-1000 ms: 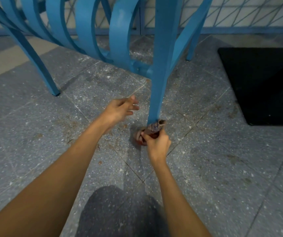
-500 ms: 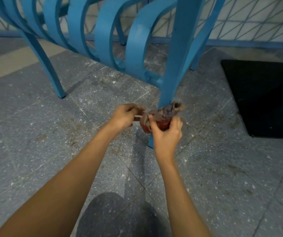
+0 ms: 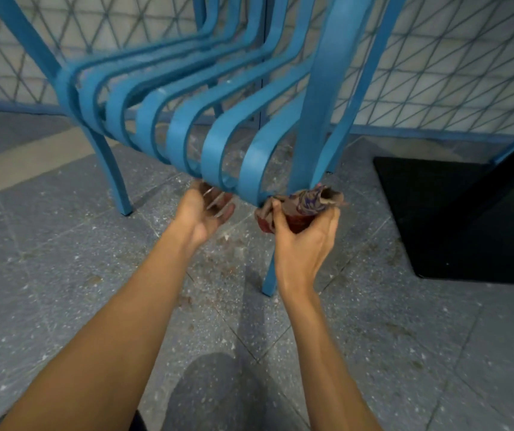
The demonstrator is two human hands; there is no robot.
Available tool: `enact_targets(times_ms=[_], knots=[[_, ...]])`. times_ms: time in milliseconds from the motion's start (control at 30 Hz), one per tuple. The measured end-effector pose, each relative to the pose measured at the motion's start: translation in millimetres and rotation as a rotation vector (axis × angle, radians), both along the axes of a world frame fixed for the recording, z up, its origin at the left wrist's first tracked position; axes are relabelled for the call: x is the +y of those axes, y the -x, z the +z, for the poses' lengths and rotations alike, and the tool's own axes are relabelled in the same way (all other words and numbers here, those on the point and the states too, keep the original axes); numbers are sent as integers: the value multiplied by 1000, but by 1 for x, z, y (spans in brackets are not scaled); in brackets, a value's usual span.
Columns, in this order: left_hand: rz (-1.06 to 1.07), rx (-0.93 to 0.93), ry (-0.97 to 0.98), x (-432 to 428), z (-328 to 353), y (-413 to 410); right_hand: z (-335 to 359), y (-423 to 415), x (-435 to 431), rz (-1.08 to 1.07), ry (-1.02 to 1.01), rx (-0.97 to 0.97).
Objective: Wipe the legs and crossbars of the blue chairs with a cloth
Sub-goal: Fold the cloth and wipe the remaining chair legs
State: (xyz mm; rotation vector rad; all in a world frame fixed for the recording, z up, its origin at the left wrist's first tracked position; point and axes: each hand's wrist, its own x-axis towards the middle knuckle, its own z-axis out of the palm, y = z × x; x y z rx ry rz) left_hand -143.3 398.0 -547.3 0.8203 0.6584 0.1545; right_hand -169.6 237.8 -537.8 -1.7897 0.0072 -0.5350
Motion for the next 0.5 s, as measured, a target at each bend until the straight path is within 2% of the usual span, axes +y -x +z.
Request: enact_targets(times_ms=[67,200,333,500], knots=[[53,-44,202,9,8,-5,6,0,2,11,15,15],[108,-119,360,10,12,-9,20,1,4,32,9,80],[143,-155,429,4,15,-19,25,-2,4,14,40,72],[125,-187,417,-34,18,-28,32,-25,-30,-77,97,143]])
